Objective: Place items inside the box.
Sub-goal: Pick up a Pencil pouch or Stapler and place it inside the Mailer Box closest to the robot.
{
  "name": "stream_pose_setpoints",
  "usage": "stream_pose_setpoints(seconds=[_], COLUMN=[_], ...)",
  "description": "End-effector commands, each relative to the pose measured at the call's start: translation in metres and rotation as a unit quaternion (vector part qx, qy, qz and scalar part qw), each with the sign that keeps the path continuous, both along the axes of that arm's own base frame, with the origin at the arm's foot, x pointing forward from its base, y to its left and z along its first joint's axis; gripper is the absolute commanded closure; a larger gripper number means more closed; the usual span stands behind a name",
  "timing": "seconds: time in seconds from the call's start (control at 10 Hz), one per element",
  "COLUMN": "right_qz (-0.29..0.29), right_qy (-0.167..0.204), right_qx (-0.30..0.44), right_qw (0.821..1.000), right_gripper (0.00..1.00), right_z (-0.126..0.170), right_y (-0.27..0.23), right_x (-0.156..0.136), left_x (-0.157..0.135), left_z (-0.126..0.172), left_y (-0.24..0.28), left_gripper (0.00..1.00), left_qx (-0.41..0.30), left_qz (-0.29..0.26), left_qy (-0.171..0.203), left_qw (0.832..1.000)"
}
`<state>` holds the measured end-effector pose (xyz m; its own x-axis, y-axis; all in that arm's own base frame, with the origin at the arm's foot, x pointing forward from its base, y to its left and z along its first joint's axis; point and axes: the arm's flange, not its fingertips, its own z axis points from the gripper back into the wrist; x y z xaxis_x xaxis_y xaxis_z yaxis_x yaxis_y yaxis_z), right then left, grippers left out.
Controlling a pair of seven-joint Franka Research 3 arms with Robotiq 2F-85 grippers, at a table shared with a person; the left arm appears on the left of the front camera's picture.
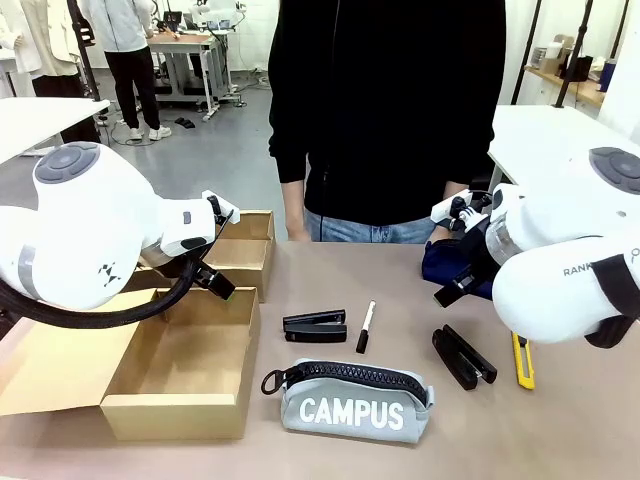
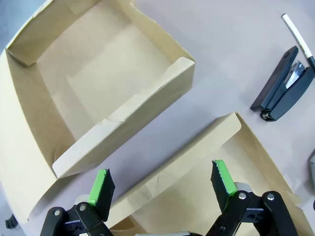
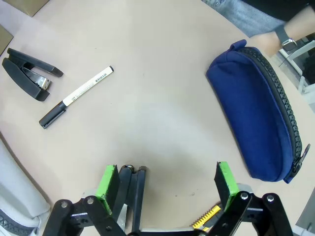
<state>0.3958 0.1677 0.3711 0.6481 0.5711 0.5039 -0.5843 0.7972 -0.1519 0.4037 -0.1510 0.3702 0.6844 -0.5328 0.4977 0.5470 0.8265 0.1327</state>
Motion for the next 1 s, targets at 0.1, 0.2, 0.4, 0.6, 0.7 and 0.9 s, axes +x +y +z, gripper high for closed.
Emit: stream_pose_setpoints(seconds=[0.1, 0.2, 0.4, 0.6, 0.7, 0.9], right_qz=[0.0, 0.0, 0.0, 0.0, 0.0, 0.0], right_qy=[0.0, 0.0, 0.0, 0.0, 0.0, 0.0], right_qx=[0.0, 0.0, 0.0, 0.0, 0.0, 0.0], right_qw=[1.0, 1.0, 1.0, 1.0, 1.0, 1.0], right_gripper=[0.0, 0.0, 0.0, 0.0, 0.0, 0.0], right_z=[0.0, 0.0, 0.0, 0.0, 0.0, 0.0], right_y=[-0.0001, -0.0001, -0.0001, -0.0001, -0.0001, -0.0001], right_x=[0.0, 0.0, 0.0, 0.0, 0.0, 0.0], left_x=[0.0, 0.0, 0.0, 0.0, 0.0, 0.0], left_z=[0.0, 0.0, 0.0, 0.0, 0.0, 0.0], left_y=[0.0, 0.0, 0.0, 0.0, 0.0, 0.0], left_gripper=[0.0, 0.0, 0.0, 0.0, 0.0, 0.0], left_qx=[0.0, 0.0, 0.0, 0.0, 0.0, 0.0], left_qz=[0.0, 0.0, 0.0, 0.0, 0.0, 0.0], left_qy=[0.0, 0.0, 0.0, 0.0, 0.0, 0.0], left_qw=[1.0, 1.0, 1.0, 1.0, 1.0, 1.0])
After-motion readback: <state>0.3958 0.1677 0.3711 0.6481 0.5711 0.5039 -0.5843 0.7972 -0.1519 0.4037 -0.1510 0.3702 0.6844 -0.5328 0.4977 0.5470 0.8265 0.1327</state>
